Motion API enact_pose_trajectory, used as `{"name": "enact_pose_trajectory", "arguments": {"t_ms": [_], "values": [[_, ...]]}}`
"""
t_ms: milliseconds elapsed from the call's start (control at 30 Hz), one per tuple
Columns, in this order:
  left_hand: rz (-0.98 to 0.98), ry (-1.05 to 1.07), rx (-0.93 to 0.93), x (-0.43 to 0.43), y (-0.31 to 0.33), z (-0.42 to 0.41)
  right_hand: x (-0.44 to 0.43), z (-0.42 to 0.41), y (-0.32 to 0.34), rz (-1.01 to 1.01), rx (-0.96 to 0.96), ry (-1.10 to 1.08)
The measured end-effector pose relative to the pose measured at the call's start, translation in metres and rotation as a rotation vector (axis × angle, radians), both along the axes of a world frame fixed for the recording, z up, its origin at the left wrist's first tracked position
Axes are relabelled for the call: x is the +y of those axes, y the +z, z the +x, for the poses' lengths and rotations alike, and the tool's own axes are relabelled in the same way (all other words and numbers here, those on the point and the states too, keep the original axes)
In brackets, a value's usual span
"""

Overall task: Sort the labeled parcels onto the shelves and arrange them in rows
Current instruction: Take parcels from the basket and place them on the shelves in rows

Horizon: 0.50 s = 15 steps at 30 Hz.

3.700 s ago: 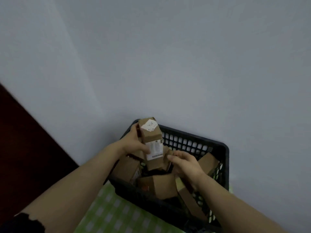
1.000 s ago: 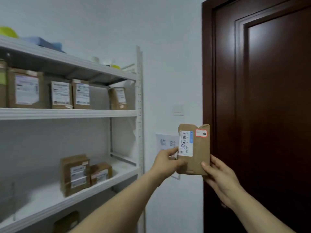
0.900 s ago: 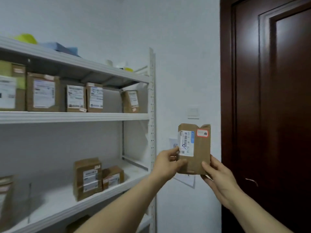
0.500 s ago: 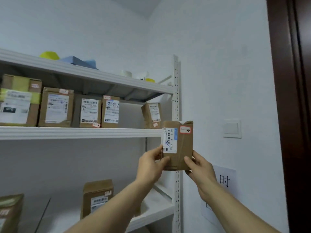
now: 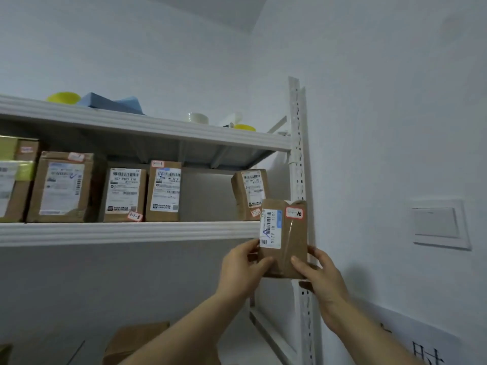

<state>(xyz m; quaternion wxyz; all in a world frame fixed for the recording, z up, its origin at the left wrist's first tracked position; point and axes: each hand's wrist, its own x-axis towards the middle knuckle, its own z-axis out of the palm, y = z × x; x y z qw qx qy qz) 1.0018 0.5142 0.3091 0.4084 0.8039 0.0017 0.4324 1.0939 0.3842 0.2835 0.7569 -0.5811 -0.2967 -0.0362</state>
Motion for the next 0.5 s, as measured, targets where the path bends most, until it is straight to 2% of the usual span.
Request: {"name": "enact_pose_trajectory", "arguments": {"t_ms": [133,267,400,500], "values": [[0.148,0.22,-0.083,0.039,0.027,0.025,0.054,0.029,0.027,-0.01,-0.166,-0.01],[0.182,0.347,-0.173,0.082,0.056,0.039,0.113,0.047,0.062,-0.072,-0.376,-0.136],[0.171,0.467,-0.159,0.121,0.08,0.057,0.159,0.055,0.089,-0.152,-0.507,-0.18],[0.164,0.54,-0.103,0.143,0.094,0.073,0.181,0.066,0.099,-0.312,-0.565,-0.234]]}}
